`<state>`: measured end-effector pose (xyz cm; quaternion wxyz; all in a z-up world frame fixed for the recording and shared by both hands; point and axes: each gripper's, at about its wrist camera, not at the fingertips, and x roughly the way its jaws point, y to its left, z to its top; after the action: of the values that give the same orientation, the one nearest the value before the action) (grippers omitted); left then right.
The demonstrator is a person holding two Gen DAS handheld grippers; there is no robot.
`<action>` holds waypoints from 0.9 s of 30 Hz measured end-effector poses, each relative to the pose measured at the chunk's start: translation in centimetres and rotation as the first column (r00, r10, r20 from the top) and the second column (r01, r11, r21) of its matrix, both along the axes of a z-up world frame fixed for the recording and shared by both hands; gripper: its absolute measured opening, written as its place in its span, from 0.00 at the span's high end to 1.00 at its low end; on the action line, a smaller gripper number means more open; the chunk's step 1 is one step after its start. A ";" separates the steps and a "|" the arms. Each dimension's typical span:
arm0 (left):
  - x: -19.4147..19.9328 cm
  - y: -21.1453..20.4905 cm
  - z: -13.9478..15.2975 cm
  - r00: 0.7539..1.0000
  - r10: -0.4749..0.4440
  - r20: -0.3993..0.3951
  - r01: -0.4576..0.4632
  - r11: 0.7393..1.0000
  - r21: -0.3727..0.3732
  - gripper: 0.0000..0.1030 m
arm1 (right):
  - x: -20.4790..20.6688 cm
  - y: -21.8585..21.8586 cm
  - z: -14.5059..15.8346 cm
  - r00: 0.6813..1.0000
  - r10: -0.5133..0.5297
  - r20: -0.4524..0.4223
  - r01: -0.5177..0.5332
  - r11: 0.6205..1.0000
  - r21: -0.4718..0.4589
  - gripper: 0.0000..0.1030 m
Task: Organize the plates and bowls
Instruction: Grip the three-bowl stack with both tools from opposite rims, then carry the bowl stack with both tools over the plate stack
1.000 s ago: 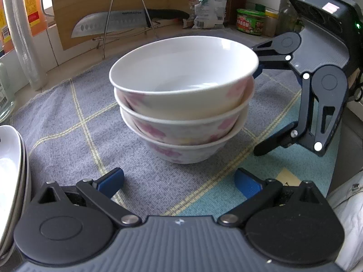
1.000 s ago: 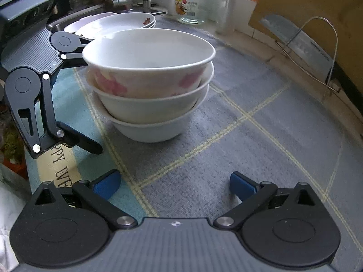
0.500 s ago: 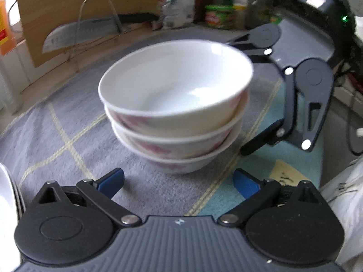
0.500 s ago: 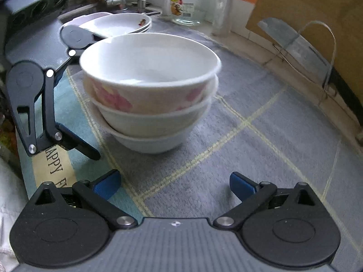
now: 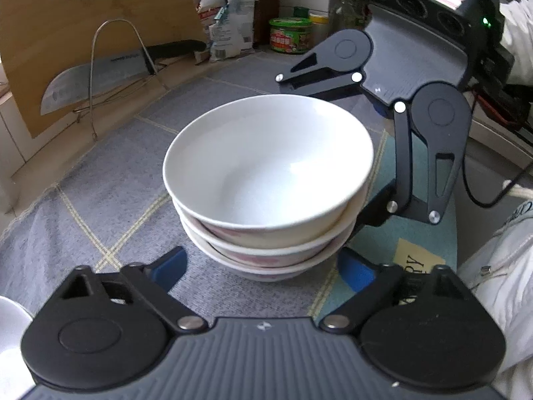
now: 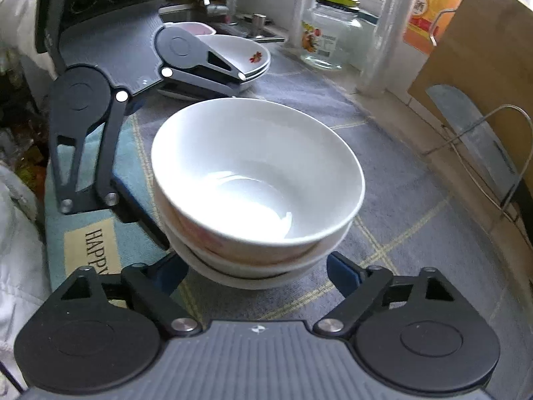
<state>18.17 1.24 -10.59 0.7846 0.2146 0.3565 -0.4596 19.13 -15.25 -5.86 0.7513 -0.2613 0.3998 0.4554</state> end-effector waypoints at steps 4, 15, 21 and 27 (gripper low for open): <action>0.4 0.0 0.0 0.999 -0.023 -0.024 0.023 1.000 0.003 0.24 | 0.5 0.0 0.0 0.999 0.019 -0.033 -0.019 1.000 0.007 0.17; 1.4 -0.6 0.1 0.998 -0.050 -0.046 0.052 0.998 0.028 0.21 | 1.5 0.0 -0.4 0.997 0.039 -0.064 -0.038 0.999 0.021 0.17; 1.8 -0.7 -0.1 0.996 -0.082 -0.042 0.084 0.996 0.032 0.19 | 1.7 0.0 -0.6 0.996 0.049 -0.068 -0.047 0.999 0.025 0.17; 1.8 -0.7 0.0 0.994 -0.099 -0.042 0.100 0.994 0.032 0.19 | 1.6 -0.1 -0.5 0.996 0.051 -0.068 -0.049 0.998 0.026 0.17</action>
<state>20.01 0.56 -10.62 0.7495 0.2360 0.3689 -0.4964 20.73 -15.37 -6.41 0.7288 -0.2461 0.4131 0.4875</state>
